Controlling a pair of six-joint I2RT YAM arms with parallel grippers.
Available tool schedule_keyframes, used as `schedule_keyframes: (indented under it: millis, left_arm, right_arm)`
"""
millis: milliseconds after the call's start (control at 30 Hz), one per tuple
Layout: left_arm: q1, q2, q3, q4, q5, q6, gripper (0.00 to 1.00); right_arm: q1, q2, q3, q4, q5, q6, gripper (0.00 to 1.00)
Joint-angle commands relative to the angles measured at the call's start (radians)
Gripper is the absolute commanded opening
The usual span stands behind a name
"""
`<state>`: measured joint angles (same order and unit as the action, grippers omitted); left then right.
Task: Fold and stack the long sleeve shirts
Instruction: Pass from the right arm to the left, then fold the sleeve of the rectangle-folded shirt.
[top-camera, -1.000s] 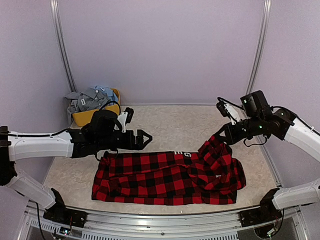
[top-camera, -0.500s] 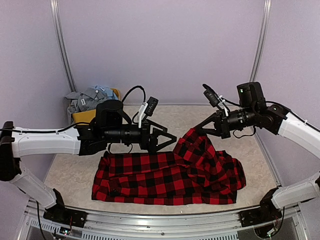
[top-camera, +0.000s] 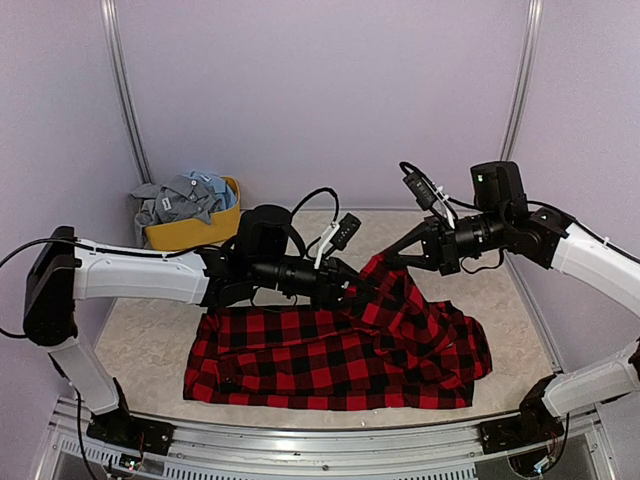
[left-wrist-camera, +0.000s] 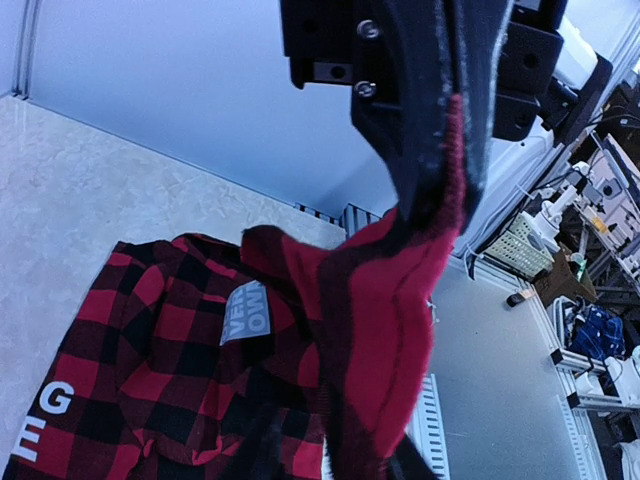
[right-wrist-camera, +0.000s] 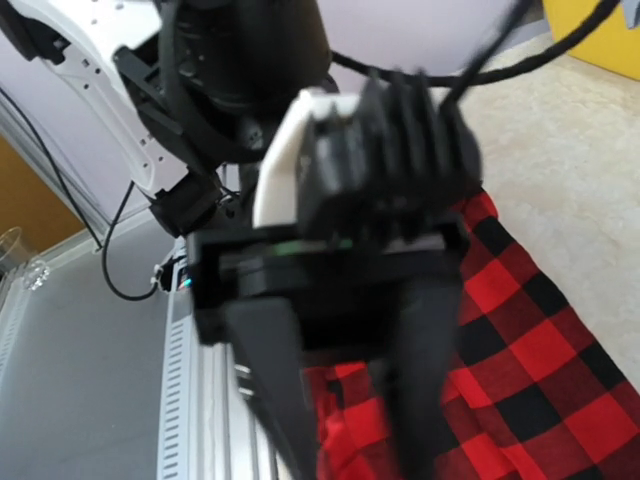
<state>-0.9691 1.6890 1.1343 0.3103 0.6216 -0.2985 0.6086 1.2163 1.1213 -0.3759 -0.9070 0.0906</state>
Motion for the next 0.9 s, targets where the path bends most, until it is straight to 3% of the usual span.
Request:
schedule_keyframes:
  millis: [0,67,200,333,433,533,667,867]
  left_arm:
    - [-0.009,0.04,0.068,0.007,0.108,0.003,0.12]
    - [-0.006,0.038,0.078,-0.012,0.1,0.005,0.0]
    - [-0.011,-0.02,0.104,-0.108,0.046,0.072,0.0]
    - [-0.036,-0.079,0.155,-0.261,0.009,0.164,0.0]
    - [-0.071,-0.086,0.2,-0.409,-0.049,0.229,0.0]
    - [-0.129,-0.094,0.242,-0.484,-0.099,0.266,0.0]
    - [-0.241,-0.078,0.338,-0.569,-0.172,0.297,0.0]
    - [-0.379,0.077,0.531,-0.74,-0.279,0.389,0.05]
  right_arm:
    - [0.01,0.012,0.009,-0.01,0.044,0.009,0.0]
    - [0.009,0.013,0.014,-0.037,0.098,0.01,0.0]
    - [0.007,-0.002,0.021,-0.099,0.193,0.016,0.0]
    - [0.002,-0.062,0.018,-0.164,0.273,0.041,0.44]
    - [-0.012,-0.123,0.043,-0.235,0.353,0.061,0.61]
    - [-0.036,-0.169,0.094,-0.304,0.439,0.09,0.7]
    - [-0.065,-0.145,0.148,-0.387,0.572,0.102,0.73]
    - [-0.105,-0.055,0.152,-0.422,0.692,0.111,0.73]
